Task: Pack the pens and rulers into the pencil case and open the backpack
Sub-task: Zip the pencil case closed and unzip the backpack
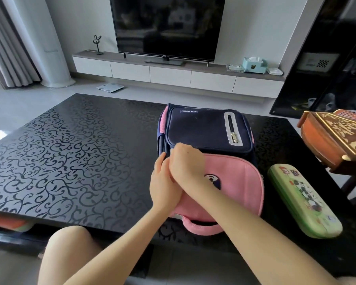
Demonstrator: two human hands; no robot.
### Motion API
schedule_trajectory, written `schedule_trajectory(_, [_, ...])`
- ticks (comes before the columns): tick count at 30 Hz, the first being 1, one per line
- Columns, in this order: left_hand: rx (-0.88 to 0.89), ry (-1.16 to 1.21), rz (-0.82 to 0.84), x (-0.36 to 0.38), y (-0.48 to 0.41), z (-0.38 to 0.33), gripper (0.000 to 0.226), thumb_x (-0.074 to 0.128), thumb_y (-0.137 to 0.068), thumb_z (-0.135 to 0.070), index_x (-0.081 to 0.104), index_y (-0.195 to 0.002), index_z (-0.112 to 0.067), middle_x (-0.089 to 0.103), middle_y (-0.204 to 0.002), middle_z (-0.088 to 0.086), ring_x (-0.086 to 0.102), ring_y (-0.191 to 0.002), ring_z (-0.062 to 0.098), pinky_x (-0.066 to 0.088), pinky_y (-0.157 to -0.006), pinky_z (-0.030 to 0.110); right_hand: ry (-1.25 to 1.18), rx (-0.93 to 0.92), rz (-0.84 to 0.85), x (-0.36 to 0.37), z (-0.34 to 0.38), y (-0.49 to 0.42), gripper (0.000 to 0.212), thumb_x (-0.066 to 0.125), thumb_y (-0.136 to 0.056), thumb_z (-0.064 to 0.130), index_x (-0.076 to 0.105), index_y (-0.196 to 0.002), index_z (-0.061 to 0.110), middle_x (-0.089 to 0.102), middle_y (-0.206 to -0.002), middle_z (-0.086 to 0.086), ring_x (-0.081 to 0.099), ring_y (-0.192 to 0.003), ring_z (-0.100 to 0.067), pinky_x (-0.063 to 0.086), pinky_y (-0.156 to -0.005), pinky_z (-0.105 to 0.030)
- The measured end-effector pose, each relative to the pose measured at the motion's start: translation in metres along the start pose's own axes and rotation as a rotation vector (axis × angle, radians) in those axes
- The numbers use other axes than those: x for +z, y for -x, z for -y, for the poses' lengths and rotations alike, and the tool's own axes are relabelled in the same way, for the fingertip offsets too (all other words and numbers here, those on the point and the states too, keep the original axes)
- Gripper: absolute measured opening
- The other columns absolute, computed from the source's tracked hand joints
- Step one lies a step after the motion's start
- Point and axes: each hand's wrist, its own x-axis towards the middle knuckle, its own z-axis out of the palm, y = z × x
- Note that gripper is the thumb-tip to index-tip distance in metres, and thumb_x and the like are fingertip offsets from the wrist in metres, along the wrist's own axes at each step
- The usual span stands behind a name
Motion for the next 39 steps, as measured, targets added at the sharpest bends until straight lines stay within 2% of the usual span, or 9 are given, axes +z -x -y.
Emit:
schedule_trajectory(4, [0.068, -0.101, -0.078, -0.017, -0.01, 0.004, 0.035, 0.061, -0.077, -0.039, 0.062, -0.108, -0.024, 0.053, -0.125, -0.005, 0.048, -0.111, 0.023, 0.04, -0.089, 0.033, -0.096, -0.077, -0.068, 0.006, -0.022, 0.007, 0.028, 0.039, -0.098, 0.026, 0.061, -0.097, 0.009, 0.068, -0.099, -0.01, 0.062, -0.093, -0.033, 0.035, -0.064, -0.033])
schedule_trajectory(9, [0.143, -0.262, -0.089, -0.016, -0.041, 0.0, 0.028, 0.066, -0.079, -0.041, 0.07, -0.097, -0.021, 0.057, -0.101, 0.003, 0.048, -0.096, 0.026, 0.035, -0.083, 0.031, 0.003, -0.1, -0.427, 0.009, -0.101, 0.024, 0.023, 0.051, -0.084, 0.025, 0.069, -0.088, 0.011, 0.066, -0.077, -0.007, 0.06, -0.071, -0.032, 0.048, -0.06, -0.035])
schedule_trajectory(16, [0.054, -0.162, 0.02, -0.016, -0.055, -0.015, 0.03, 0.058, -0.087, -0.027, 0.071, -0.076, -0.003, 0.061, -0.071, 0.005, 0.053, -0.079, 0.022, 0.033, -0.066, 0.026, 0.246, -0.249, -0.45, 0.031, -0.154, 0.032, 0.026, 0.048, -0.086, 0.028, 0.062, -0.1, 0.011, 0.059, -0.09, -0.007, 0.054, -0.079, -0.027, 0.043, -0.067, -0.039])
schedule_trajectory(20, [0.22, -0.259, 0.118, -0.037, -0.069, -0.005, 0.02, 0.06, -0.087, -0.022, 0.072, -0.079, -0.008, 0.064, -0.074, 0.008, 0.057, -0.073, 0.025, 0.035, -0.063, 0.027, 0.224, -0.266, -0.48, 0.036, -0.155, 0.031, 0.023, 0.053, -0.085, 0.025, 0.062, -0.1, 0.011, 0.058, -0.091, -0.007, 0.053, -0.08, -0.027, 0.043, -0.069, -0.039])
schedule_trajectory(24, [0.476, -0.571, 0.041, -0.052, -0.096, 0.014, 0.024, 0.06, -0.088, -0.02, 0.071, -0.076, -0.003, 0.061, -0.074, 0.016, 0.06, -0.067, 0.037, 0.045, -0.06, 0.038, 0.225, -0.272, -0.436, 0.044, -0.156, 0.032, 0.02, 0.055, -0.083, 0.024, 0.065, -0.094, 0.011, 0.058, -0.086, -0.007, 0.053, -0.075, -0.027, 0.042, -0.062, -0.037])
schedule_trajectory(29, [0.249, -0.815, 0.075, -0.058, -0.147, 0.003, 0.032, 0.056, -0.089, -0.036, 0.069, -0.088, -0.007, 0.067, -0.092, 0.013, 0.061, -0.085, 0.034, 0.041, -0.067, 0.034, 0.331, -0.27, -0.318, 0.052, -0.149, 0.034, 0.027, 0.047, -0.083, 0.029, 0.067, -0.097, 0.015, 0.061, -0.087, -0.003, 0.055, -0.075, -0.025, 0.043, -0.064, -0.035])
schedule_trajectory(33, [0.149, -0.891, 0.057, -0.045, -0.159, -0.038, 0.008, 0.06, -0.081, -0.009, 0.06, -0.089, -0.01, 0.065, -0.102, 0.014, 0.058, -0.096, 0.034, 0.037, -0.08, 0.037, 0.336, -0.294, -0.239, 0.057, -0.15, 0.039, 0.031, 0.055, -0.082, 0.027, 0.066, -0.107, 0.011, 0.066, -0.093, -0.003, 0.059, -0.083, -0.025, 0.05, -0.076, -0.037])
schedule_trajectory(35, [0.344, -0.8, 0.056, -0.038, -0.151, -0.049, 0.024, 0.056, -0.081, -0.009, 0.061, -0.104, -0.01, 0.061, -0.109, 0.016, 0.054, -0.104, 0.037, 0.04, -0.087, 0.041, 0.295, -0.309, -0.259, 0.057, -0.149, 0.046, 0.032, 0.068, -0.076, 0.025, 0.068, -0.106, 0.011, 0.065, -0.09, -0.003, 0.059, -0.082, -0.026, 0.051, -0.077, -0.038])
schedule_trajectory(39, [0.729, -0.649, 0.28, -0.026, -0.114, -0.046, 0.04, 0.06, -0.081, -0.042, 0.062, -0.115, -0.02, 0.062, -0.121, 0.005, 0.052, -0.115, 0.028, 0.032, -0.107, 0.047, 0.118, -0.36, -0.491, 0.035, -0.162, 0.066, 0.023, 0.053, -0.082, 0.018, 0.07, -0.098, 0.013, 0.065, -0.092, -0.004, 0.058, -0.084, -0.028, 0.048, -0.084, -0.04])
